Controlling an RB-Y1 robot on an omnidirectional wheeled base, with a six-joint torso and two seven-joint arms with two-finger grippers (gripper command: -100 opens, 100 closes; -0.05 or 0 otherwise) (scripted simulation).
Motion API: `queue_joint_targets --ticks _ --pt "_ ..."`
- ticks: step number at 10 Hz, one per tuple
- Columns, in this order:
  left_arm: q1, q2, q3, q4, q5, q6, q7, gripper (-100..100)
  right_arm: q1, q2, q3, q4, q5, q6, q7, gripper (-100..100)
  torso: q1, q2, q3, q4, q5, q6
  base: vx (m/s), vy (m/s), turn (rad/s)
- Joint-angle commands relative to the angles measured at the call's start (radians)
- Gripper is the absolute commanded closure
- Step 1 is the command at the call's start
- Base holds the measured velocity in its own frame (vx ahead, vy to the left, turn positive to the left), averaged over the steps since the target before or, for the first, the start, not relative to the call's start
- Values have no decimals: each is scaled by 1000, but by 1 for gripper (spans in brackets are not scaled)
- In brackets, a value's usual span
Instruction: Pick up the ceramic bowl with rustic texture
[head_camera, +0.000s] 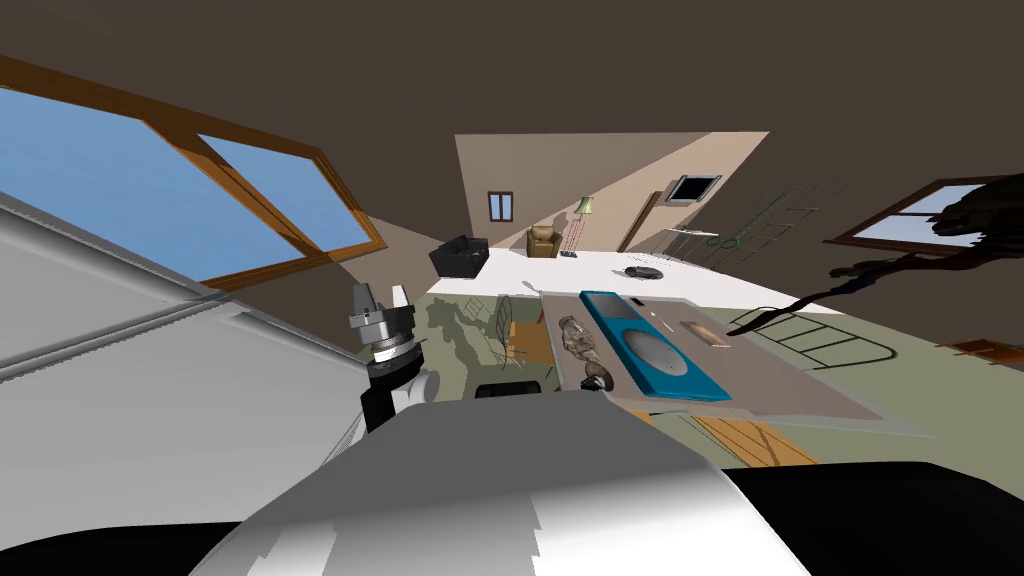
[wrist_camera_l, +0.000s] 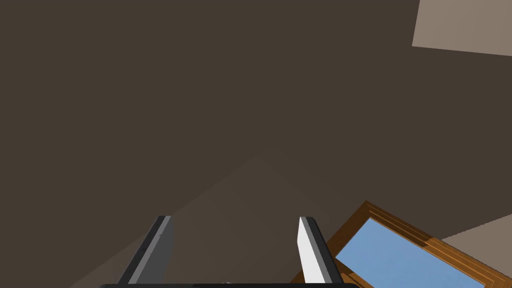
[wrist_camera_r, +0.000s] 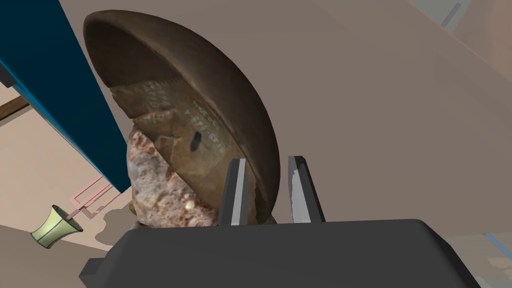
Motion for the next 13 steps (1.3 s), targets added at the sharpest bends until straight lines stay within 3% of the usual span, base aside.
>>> queue_joint_targets --ticks 1,2,3,4,12,13 --pt "0 0 0 0 0 0 0 0 0 0 0 0 0 0 0 100 0 0 0 0 0 0 0 0 0" --pt "0 0 0 0 0 0 0 0 0 0 0 0 0 0 0 100 0 0 0 0 0 0 0 0 0" --pt "0 0 0 0 0 0 0 0 0 0 0 0 0 0 0 0 0 0 0 0 0 0 0 0 0" --pt "0 0 0 0 0 0 0 0 36 -17 22 -33 -34 -1 7 100 1 0 0 0 0 0 64 35 -33" --pt "0 0 0 0 0 0 0 0 218 -96 78 -174 -124 -58 3 100 6 -4 -2 0 3 0 71 52 -31" --pt "0 0 0 0 0 0 0 0 209 -96 85 -171 -128 -46 5 100 7 -4 -2 0 3 0 25 29 -11"
